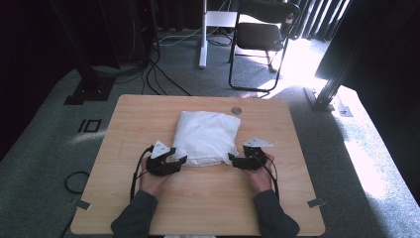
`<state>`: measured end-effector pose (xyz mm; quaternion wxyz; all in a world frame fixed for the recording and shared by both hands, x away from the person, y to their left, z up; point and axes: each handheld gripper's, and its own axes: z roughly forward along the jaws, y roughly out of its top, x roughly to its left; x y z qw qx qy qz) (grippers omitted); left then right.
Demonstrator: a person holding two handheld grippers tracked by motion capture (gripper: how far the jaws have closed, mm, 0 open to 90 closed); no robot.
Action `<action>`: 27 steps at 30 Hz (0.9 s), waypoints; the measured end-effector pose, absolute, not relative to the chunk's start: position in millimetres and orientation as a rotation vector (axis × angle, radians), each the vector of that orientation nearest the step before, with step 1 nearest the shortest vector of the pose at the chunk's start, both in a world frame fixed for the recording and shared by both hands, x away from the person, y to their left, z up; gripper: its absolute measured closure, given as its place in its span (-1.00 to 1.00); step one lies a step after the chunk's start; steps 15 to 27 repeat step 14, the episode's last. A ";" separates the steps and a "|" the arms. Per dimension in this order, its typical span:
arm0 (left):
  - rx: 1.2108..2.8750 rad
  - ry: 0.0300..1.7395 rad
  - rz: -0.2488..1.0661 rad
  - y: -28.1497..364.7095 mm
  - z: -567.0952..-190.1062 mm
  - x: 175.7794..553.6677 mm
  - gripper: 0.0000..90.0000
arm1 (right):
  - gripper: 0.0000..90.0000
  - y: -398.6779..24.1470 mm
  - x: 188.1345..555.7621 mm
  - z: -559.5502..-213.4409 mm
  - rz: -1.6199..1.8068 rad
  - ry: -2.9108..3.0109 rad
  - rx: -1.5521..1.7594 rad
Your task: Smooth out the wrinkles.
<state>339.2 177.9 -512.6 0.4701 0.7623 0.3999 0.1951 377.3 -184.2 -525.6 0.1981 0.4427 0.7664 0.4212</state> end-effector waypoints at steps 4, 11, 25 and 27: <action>1.840 1.023 0.530 201.4 -515.3 321.3 -0.12 | -0.45 -215.5 354.3 -522.7 1.189 2.092 1.262; 1.813 1.109 0.565 227.0 -523.9 308.4 -0.12 | -0.35 -252.2 336.6 -531.7 1.282 2.028 1.374; 1.785 1.141 0.566 237.1 -526.2 308.0 -0.12 | -0.36 -265.6 334.2 -534.7 1.354 1.997 1.430; 1.785 1.141 0.566 237.1 -526.2 308.0 -0.12 | -0.36 -265.6 334.2 -534.7 1.354 1.997 1.430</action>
